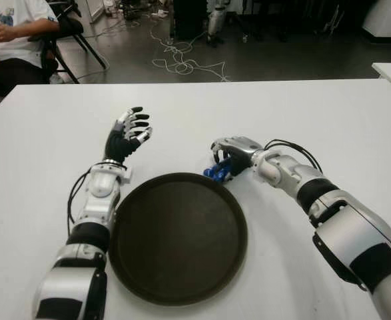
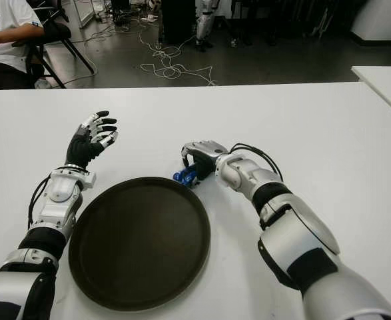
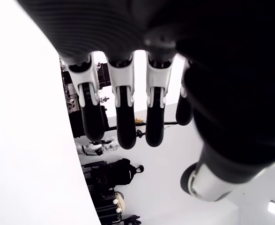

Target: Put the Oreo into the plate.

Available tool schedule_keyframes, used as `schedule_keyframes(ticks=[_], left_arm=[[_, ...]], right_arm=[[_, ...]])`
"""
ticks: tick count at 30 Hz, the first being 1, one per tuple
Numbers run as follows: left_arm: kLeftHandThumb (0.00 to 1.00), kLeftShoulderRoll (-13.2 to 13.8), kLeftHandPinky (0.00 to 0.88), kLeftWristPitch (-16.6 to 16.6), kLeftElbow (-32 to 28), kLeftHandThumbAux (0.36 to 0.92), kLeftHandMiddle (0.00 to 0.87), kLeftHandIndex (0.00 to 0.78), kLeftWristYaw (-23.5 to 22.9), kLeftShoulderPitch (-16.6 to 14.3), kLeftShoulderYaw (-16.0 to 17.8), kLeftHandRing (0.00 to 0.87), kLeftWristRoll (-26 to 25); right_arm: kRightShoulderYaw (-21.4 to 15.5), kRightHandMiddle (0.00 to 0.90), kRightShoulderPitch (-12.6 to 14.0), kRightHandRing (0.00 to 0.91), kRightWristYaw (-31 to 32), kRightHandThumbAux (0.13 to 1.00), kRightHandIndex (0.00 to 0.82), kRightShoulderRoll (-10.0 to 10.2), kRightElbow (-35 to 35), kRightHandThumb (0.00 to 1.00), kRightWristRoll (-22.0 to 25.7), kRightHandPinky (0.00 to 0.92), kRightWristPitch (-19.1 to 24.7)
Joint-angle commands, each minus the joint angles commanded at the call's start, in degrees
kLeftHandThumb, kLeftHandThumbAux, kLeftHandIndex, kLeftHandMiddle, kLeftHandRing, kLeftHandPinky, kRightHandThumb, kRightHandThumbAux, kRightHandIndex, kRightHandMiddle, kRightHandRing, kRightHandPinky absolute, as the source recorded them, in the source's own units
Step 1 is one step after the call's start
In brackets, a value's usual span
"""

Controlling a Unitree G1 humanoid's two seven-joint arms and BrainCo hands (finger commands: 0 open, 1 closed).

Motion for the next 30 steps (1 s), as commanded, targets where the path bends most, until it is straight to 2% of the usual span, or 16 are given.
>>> schedule_keyframes(ticks=[7,16,21,30], left_arm=[[0.244,-0.1,0.280,-0.3,-0.2,0.760,0.280,0.200,-0.1,0.1,-0.1,0.265,0.0],[0.261,-0.2,0.283,-0.1,-0.4,0.776,0.286,0.211,-0.4,0.2,-0.1,0.265,-0.2],[0.254,-0.1,0.274,-0.1,-0.5,0.782,0.283,0.208,-0.3,0.2,-0.2,0.261,-0.1],[0.257,0.0,0.278,-0.1,-0.8,0.776,0.277,0.197,-0.6,0.3,-0.2,0.259,-0.3]], right_arm=[[1.1,0.520,-0.1,0.527,-1.9,0.856,0.465,-0.2,-0.2,0.000,-1.0,0.483,-0.1],[3.1,0.446,-0.7,0.495,-8.6,0.864,0.414,-0.4,-0.9,0.000,-3.0,0.434,0.8],[3.6,0.502,-0.9,0.526,-11.3,0.891,0.441,-0.3,-0.7,0.000,-3.5,0.484,1.3],[4.2,0.574,-1.1,0.564,-14.8,0.903,0.488,-0.5,-0.6,0.013,-4.0,0.518,1.7]])
